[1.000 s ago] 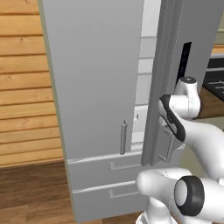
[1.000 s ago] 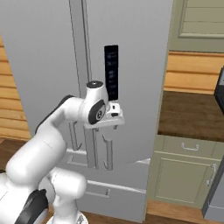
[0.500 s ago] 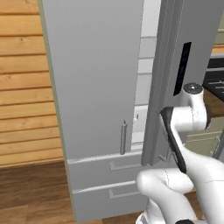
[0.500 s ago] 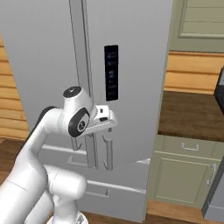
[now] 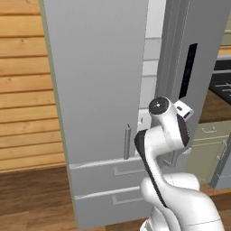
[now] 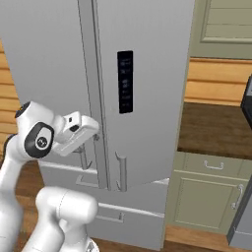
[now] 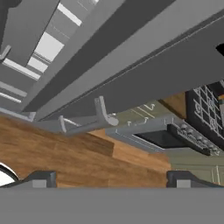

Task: Take the strawberry from the fridge and place it on top of the pancake, located on the dining counter.

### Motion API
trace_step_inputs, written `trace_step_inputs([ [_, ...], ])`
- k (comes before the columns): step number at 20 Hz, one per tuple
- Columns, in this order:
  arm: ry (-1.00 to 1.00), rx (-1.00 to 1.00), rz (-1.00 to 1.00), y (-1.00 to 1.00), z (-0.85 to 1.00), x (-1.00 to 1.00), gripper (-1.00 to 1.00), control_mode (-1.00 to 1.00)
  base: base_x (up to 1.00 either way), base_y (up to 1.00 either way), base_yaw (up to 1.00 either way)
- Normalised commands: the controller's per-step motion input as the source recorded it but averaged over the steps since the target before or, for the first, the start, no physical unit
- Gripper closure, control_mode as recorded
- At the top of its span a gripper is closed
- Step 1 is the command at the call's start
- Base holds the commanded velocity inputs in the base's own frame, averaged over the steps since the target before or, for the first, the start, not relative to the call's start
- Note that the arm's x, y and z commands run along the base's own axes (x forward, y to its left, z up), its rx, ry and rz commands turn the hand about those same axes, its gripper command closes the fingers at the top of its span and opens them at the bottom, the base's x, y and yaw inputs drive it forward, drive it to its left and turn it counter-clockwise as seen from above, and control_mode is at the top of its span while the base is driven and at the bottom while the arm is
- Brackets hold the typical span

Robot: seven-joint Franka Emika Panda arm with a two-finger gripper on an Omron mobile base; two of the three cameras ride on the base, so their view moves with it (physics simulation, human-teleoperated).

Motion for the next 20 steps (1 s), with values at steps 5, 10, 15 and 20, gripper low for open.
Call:
trace_step_inputs([
  [5, 0.09, -0.38, -0.02, 0.87, 0.27, 0.10, -1.00, -1.00, 0.00, 0.00, 0.00],
  [10, 0.11, -0.29, 0.00, 0.59, 0.08, 0.50, -1.00, -1.00, 0.00, 0.00, 0.00],
  [15, 0.13, -0.22, 0.00, 0.35, 0.00, 0.61, -1.00, -1.00, 0.00, 0.00, 0.00],
  [20, 0.10, -0.17, 0.00, 0.12, 0.00, 0.70, -1.00, -1.00, 0.00, 0.00, 0.00],
])
